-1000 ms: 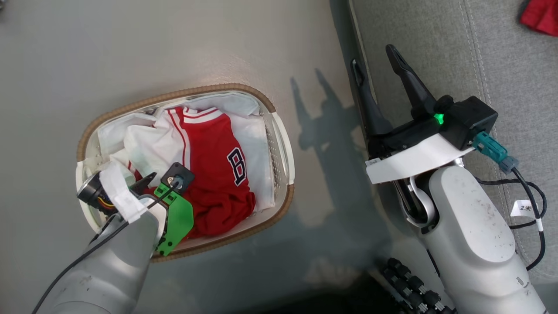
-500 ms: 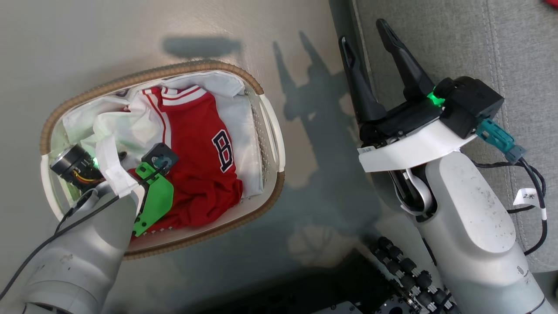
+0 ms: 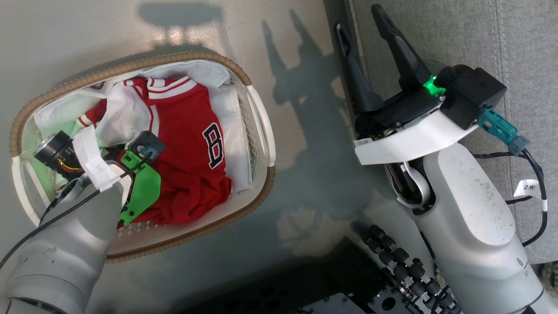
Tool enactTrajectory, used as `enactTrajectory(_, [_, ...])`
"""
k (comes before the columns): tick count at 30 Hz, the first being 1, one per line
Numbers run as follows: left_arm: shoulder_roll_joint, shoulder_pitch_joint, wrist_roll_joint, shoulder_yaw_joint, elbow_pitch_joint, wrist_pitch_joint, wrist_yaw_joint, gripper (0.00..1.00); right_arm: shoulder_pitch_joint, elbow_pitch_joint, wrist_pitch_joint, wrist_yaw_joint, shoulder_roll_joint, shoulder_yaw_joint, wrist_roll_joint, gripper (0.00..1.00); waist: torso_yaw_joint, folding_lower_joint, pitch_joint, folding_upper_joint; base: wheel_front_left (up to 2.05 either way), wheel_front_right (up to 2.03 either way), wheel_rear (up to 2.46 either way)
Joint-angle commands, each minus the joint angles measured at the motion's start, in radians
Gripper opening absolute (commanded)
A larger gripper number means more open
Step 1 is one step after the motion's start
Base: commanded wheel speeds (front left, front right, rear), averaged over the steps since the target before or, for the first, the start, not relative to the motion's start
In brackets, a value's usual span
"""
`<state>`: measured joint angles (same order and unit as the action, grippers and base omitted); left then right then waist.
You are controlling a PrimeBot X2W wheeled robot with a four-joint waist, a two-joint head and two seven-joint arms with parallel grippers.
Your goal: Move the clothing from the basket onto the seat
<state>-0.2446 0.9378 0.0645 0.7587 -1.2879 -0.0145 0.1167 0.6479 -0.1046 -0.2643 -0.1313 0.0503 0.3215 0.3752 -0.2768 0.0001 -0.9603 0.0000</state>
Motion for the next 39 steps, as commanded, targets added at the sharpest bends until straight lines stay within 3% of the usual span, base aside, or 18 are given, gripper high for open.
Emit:
enactTrajectory(1, [-0.011, -0.006, -0.013, -0.002, -0.004, 0.009, 0.004, 0.00, 0.004, -0.007, 0.000, 0.001, 0.002, -0.001, 0.003, 1.00, 0.000, -0.0001, 0.014, 0.0000, 0.00, 0.00, 0.00])
enactTrajectory(9, [0.024, -0.093, -0.065, -0.015, -0.003, 0.105, 0.008, 0.00, -0.028, -0.055, 0.000, 0.001, 0.002, -0.008, -0.011, 1.00, 0.013, -0.0001, 0.130, 0.0000, 0.00, 0.00, 0.00])
enactTrajectory(28, [0.166, -0.288, -0.255, -0.097, 0.002, 0.262, 0.006, 0.00, -0.246, -0.195, 0.000, 0.001, 0.003, -0.043, -0.087, 1.00, 0.109, -0.0001, 0.574, 0.0000, 0.00, 0.00, 0.00])
enactTrajectory(39, [0.193, -0.384, -0.356, -0.118, 0.187, 0.280, -0.019, 0.00, -0.374, -0.235, 0.000, 0.001, 0.003, -0.049, -0.111, 1.00, 0.159, -0.0001, 0.756, 0.0000, 0.00, 0.00, 0.00])
